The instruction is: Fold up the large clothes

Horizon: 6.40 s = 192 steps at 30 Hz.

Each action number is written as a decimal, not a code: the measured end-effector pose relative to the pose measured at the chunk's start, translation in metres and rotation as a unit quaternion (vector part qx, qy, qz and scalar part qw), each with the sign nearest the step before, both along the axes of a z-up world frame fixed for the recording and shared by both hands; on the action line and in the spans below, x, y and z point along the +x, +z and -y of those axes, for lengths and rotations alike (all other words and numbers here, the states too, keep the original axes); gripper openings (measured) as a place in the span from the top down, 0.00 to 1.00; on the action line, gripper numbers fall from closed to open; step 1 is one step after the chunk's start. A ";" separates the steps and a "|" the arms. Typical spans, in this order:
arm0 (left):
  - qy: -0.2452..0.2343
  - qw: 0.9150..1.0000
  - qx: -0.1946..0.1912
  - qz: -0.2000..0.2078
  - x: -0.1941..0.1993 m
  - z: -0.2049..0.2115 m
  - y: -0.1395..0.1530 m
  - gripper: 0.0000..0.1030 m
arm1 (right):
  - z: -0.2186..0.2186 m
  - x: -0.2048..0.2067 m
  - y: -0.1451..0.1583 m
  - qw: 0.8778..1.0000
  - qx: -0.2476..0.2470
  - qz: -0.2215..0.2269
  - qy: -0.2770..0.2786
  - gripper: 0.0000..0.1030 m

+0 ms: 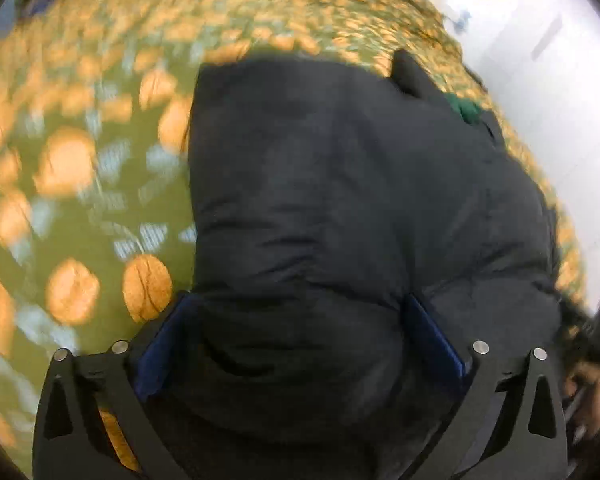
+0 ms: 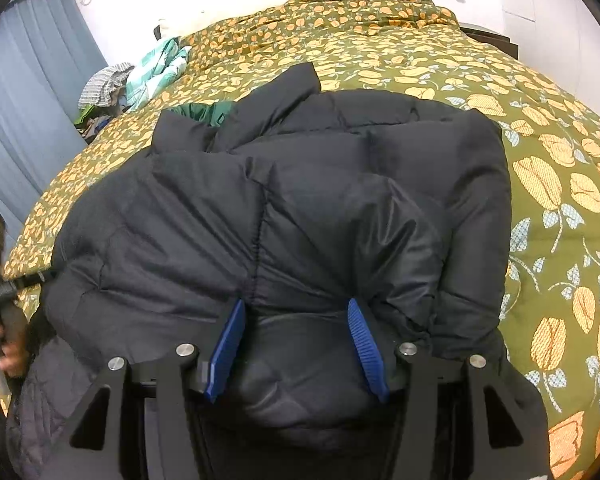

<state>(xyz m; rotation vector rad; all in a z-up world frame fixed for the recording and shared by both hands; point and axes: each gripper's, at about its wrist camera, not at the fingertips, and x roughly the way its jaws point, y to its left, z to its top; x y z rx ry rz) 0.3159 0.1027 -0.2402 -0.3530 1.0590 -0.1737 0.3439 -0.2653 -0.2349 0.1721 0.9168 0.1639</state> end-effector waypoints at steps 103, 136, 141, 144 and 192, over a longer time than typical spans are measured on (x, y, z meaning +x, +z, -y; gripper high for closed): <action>-0.053 0.991 -0.039 -0.116 -0.272 -0.018 0.014 0.31 | 0.058 -0.295 0.022 0.985 0.055 -0.165 -0.002 0.24; -0.085 0.992 -0.011 -0.095 -0.270 -0.008 0.036 0.80 | 0.055 -0.288 0.047 0.984 0.071 -0.165 0.011 0.73; -0.084 0.995 -0.025 -0.040 -0.276 -0.018 0.089 0.82 | 0.066 -0.284 0.089 0.978 0.174 -0.115 -0.006 0.79; -0.083 0.996 -0.027 -0.019 -0.278 -0.024 0.115 0.82 | 0.064 -0.283 0.113 0.978 0.188 -0.094 0.010 0.80; -0.079 0.992 0.065 -0.075 -0.049 -0.019 0.073 0.08 | 0.036 -0.034 0.067 0.998 -0.007 -0.041 0.049 0.01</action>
